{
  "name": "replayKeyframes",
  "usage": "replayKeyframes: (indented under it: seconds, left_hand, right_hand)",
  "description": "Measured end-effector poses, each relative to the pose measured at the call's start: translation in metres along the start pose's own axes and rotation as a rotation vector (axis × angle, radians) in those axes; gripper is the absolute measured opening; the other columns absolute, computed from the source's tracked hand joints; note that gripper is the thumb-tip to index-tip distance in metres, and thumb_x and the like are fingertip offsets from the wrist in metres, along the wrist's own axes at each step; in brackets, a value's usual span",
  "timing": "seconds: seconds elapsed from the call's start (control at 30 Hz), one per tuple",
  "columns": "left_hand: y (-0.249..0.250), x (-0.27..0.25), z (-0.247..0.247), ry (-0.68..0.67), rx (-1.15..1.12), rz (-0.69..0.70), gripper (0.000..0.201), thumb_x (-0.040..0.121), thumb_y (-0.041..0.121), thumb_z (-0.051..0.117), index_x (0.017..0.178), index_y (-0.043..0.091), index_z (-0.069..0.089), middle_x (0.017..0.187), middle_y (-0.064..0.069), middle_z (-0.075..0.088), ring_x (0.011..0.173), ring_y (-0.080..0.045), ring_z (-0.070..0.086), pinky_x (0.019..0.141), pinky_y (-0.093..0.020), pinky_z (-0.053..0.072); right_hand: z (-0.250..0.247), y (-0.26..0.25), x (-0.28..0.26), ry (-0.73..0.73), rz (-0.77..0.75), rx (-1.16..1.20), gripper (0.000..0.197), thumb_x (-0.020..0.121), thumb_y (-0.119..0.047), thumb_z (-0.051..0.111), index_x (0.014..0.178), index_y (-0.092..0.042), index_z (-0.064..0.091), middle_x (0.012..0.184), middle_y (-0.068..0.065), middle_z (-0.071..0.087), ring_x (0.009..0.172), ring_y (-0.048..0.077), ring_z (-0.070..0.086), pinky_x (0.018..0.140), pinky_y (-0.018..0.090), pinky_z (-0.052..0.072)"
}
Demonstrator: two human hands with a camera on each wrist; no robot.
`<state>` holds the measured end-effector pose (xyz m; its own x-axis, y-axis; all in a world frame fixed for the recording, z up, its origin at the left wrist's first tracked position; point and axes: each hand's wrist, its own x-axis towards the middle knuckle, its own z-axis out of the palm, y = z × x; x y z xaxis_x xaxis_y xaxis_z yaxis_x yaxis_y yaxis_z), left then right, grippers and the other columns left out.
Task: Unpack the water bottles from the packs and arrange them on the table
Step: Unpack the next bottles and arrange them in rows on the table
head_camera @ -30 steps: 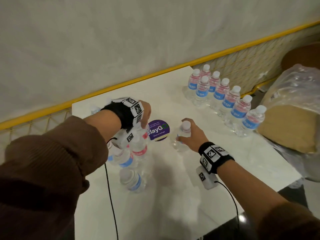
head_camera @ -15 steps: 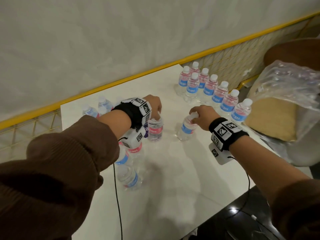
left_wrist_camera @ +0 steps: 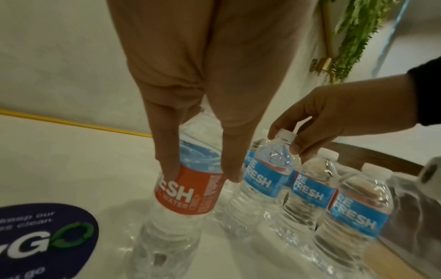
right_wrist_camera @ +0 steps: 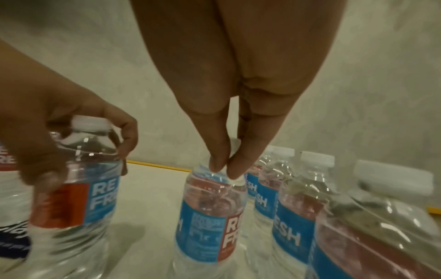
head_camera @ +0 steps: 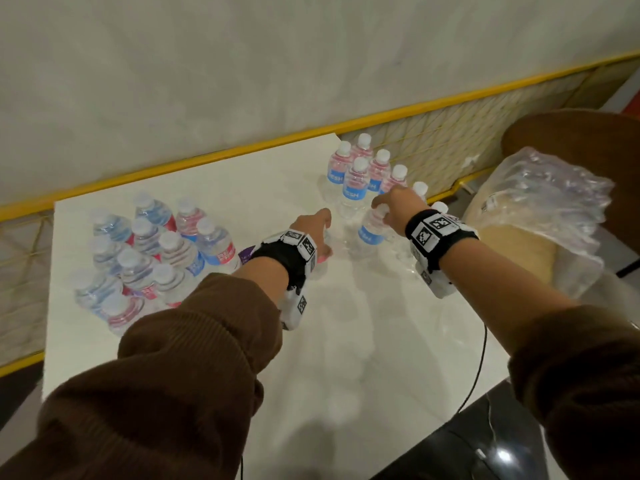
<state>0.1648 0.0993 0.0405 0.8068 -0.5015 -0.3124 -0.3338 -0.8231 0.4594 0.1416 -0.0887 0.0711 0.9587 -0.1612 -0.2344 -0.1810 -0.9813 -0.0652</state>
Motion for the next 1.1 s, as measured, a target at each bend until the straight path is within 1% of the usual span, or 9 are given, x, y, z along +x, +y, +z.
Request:
replayKeyframes:
  seconds: [0.07,0.17,0.23,0.3,0.47,0.63,0.8,0.97,1.1]
  left_hand:
    - [0.001,0.002,0.001,0.037,-0.042,-0.02,0.051,0.077,0.018,0.074,0.117,0.011,0.043,0.101,-0.015,0.057,0.079,-0.029,0.053,0.071,-0.033,0.045]
    - [-0.002,0.003,0.006,0.086,-0.067,-0.03,0.052,0.077,0.019,0.074,0.118,0.011,0.043,0.102,-0.015,0.058,0.085,-0.031,0.057,0.071,-0.033,0.044]
    - [-0.004,0.003,0.006,0.089,-0.073,-0.034,0.051,0.078,0.019,0.073,0.119,0.01,0.042,0.098,-0.011,0.055,0.085,-0.03,0.054,0.072,-0.032,0.042]
    - [-0.004,0.003,0.006,0.092,-0.073,-0.042,0.052,0.078,0.018,0.072,0.119,0.01,0.042,0.093,-0.008,0.049,0.084,-0.028,0.051,0.069,-0.03,0.039]
    - [-0.001,0.006,0.004,0.07,-0.067,-0.055,0.053,0.077,0.017,0.073,0.119,0.012,0.041,0.091,-0.005,0.047,0.079,-0.026,0.048,0.067,-0.029,0.038]
    - [-0.002,0.009,0.003,0.066,-0.07,-0.056,0.052,0.077,0.019,0.073,0.118,0.012,0.042,0.092,-0.005,0.047,0.08,-0.027,0.048,0.067,-0.029,0.037]
    - [-0.002,0.01,0.004,0.067,-0.062,-0.061,0.052,0.077,0.02,0.073,0.118,0.012,0.042,0.093,-0.006,0.048,0.081,-0.027,0.048,0.069,-0.029,0.037]
    - [-0.004,0.008,0.004,0.066,-0.069,-0.062,0.051,0.077,0.02,0.073,0.118,0.012,0.042,0.093,-0.005,0.048,0.081,-0.026,0.048,0.068,-0.029,0.036]
    - [-0.005,0.007,0.005,0.069,-0.07,-0.061,0.051,0.078,0.02,0.072,0.119,0.012,0.041,0.096,-0.005,0.049,0.082,-0.025,0.047,0.07,-0.03,0.037]
  right_hand:
    - [-0.007,0.001,0.015,-0.024,0.005,-0.02,0.043,0.094,-0.01,0.05,0.136,-0.016,0.049,0.141,0.013,0.045,0.129,0.029,0.043,0.106,0.033,0.033]
    - [-0.014,-0.003,0.036,-0.031,0.014,-0.023,0.043,0.094,-0.011,0.051,0.137,-0.015,0.049,0.142,0.012,0.044,0.13,0.029,0.043,0.106,0.031,0.034]
    - [-0.018,-0.005,0.047,-0.038,0.022,-0.034,0.041,0.095,-0.011,0.05,0.136,-0.013,0.05,0.142,0.014,0.044,0.13,0.03,0.042,0.106,0.031,0.033]
    - [-0.022,-0.005,0.054,-0.035,0.027,-0.054,0.041,0.094,-0.01,0.051,0.135,-0.012,0.05,0.14,0.014,0.047,0.128,0.031,0.044,0.105,0.032,0.035]
    - [-0.026,-0.002,0.063,-0.039,0.013,-0.096,0.04,0.089,-0.005,0.056,0.128,-0.014,0.056,0.129,0.017,0.055,0.117,0.035,0.053,0.095,0.035,0.043]
    - [-0.026,0.003,0.068,-0.018,0.012,-0.103,0.038,0.093,-0.009,0.049,0.131,-0.014,0.055,0.134,0.017,0.051,0.123,0.034,0.048,0.1,0.034,0.039]
    - [-0.026,0.0,0.068,-0.007,-0.004,-0.086,0.039,0.094,-0.009,0.05,0.131,-0.016,0.055,0.134,0.016,0.051,0.121,0.033,0.05,0.098,0.034,0.041]
    - [-0.028,-0.002,0.068,-0.017,-0.001,-0.072,0.038,0.094,-0.01,0.05,0.131,-0.015,0.055,0.134,0.017,0.05,0.122,0.034,0.049,0.099,0.036,0.041]
    - [-0.026,-0.003,0.073,-0.024,0.017,-0.071,0.038,0.094,-0.01,0.05,0.131,-0.016,0.056,0.135,0.017,0.048,0.122,0.035,0.049,0.101,0.038,0.042]
